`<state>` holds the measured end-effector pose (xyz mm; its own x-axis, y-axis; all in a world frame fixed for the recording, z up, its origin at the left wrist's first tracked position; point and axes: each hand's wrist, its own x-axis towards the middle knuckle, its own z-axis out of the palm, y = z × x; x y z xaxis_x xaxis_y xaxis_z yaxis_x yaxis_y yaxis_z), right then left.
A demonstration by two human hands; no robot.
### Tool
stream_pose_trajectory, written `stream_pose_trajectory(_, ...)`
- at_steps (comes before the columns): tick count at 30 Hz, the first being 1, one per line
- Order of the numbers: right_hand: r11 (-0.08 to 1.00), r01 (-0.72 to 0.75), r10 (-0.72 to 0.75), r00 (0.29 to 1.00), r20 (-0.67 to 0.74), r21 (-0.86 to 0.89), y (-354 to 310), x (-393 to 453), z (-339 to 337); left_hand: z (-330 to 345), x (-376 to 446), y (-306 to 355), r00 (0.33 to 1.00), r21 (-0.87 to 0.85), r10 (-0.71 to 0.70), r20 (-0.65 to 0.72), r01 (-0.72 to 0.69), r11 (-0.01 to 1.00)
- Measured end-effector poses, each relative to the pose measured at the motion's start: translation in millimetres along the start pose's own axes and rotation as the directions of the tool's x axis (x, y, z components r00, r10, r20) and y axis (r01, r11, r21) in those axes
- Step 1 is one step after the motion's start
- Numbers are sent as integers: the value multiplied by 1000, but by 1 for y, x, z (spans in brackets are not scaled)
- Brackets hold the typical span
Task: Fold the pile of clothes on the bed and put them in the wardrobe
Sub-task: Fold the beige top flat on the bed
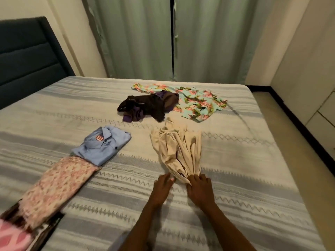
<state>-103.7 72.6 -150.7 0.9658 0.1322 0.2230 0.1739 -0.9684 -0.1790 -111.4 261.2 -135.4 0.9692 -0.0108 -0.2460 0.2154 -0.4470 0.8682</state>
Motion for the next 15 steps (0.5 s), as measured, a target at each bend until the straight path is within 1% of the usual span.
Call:
stream_pose_trajectory(2,998,-28,28,1000,-7,56,0,-45,-11,15,-31,11,1000,-67,8,13,-7,998)
stream_pose_trajectory(4,993,-37,42,998,-43,109,7,-87,-20,32,-52,14,999,-90,18,-26,-21,996)
stream_pose_trajectory(6,991,14,-6,998,-61,132,16,-122,-30,49,-64,12,997,-3,33,-67,-33,999)
stream_pose_trajectory(8,982,94,-85,995,-59,167,23,-145,-41,60,-74,20,996,14,22,-89,-21,1000)
stream_pose_trajectory(10,952,153,-167,986,30,266,29,-165,-55,69,-93,39,993,-85,60,-98,-68,994)
stream_pose_trajectory(11,926,136,-187,975,116,351,33,-172,-65,74,-101,47,996,-139,71,-61,-79,987)
stream_pose_trajectory(12,902,90,-194,958,209,423,38,-173,-70,78,-104,52,996,-168,91,-12,-92,982)
stream_pose_trajectory(13,874,3,-171,938,302,486,44,-174,-77,81,-107,55,993,-160,113,38,-106,981)
stream_pose_trajectory(14,838,-81,-137,926,351,540,52,-174,-84,89,-106,53,987,-113,147,64,-139,984)
stream_pose_trajectory(15,822,-135,-86,931,354,554,58,-170,-90,94,-104,49,984,-24,165,70,-164,986)
